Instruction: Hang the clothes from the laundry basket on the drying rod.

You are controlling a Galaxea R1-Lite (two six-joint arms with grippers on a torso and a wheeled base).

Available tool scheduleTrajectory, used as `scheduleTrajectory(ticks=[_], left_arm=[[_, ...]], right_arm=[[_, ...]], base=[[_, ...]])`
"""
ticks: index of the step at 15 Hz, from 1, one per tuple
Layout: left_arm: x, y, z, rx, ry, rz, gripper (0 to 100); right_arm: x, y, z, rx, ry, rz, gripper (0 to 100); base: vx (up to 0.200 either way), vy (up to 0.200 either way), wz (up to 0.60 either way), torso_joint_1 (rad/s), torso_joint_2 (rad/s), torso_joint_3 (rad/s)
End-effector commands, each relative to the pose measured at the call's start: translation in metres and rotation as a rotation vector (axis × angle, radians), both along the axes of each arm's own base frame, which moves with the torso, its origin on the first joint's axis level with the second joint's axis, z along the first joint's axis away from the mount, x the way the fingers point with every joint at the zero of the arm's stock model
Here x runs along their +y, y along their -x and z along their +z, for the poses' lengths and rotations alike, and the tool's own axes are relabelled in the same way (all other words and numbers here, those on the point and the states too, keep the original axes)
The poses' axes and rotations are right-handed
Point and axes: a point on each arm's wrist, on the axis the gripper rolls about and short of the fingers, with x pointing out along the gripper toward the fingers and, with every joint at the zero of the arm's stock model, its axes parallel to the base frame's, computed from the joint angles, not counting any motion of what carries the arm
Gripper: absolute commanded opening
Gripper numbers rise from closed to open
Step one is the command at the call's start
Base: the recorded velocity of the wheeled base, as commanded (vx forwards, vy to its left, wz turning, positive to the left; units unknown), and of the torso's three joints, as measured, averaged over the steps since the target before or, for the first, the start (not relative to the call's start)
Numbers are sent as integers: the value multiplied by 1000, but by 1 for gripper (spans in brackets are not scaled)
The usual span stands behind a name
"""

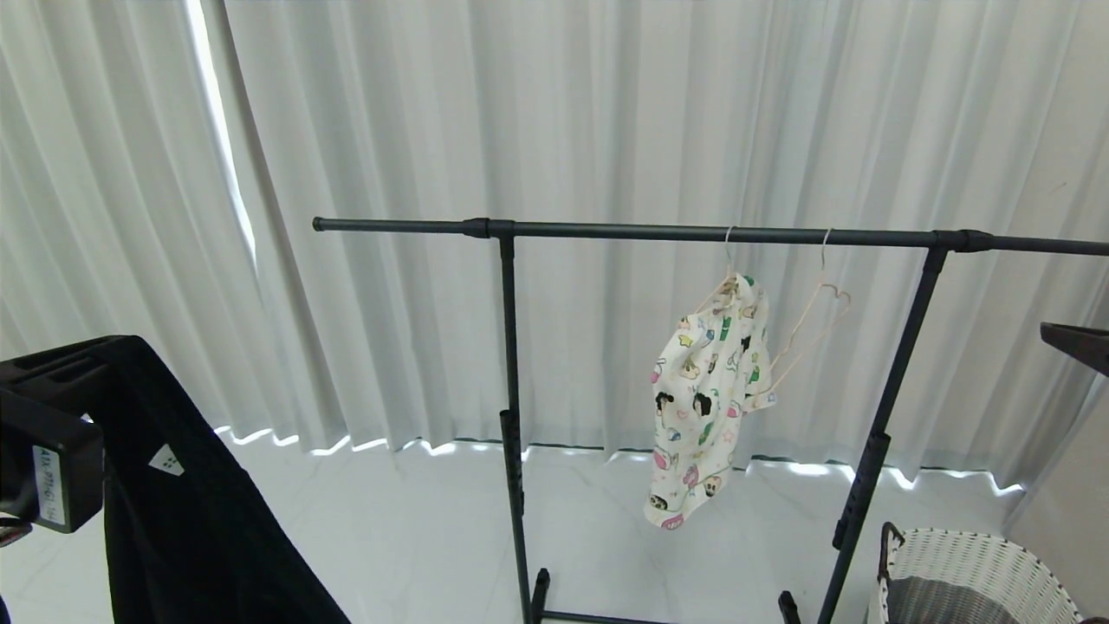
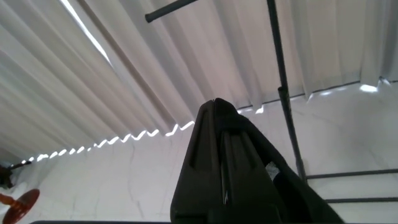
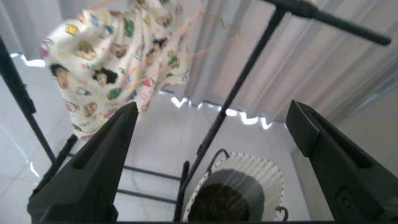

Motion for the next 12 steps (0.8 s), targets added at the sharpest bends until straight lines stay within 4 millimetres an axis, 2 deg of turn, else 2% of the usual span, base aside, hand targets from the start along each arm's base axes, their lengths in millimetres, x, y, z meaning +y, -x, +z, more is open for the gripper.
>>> scheduleTrajectory(ticks=[1,10,11,12], left_arm=[[-1,-1,-2,6,-16,-4,0],[-6,-1,-2,13,-26,-37,0],[-5,-1,-2,13,-25,-35,0],[-5,-1,-2,11,-18,-36,0]], right_arm=[[0,0,0,1,2,1,100],[2,1,0,-2,3,17,100],[3,4,1,-6,2,32,100],[6,8,0,-5,-1,61,100]], base=[[0,0,0,0,0,0],[200,-200,0,1,-2,2],[200,0,0,7,-2,2],[0,0,0,0,0,0]])
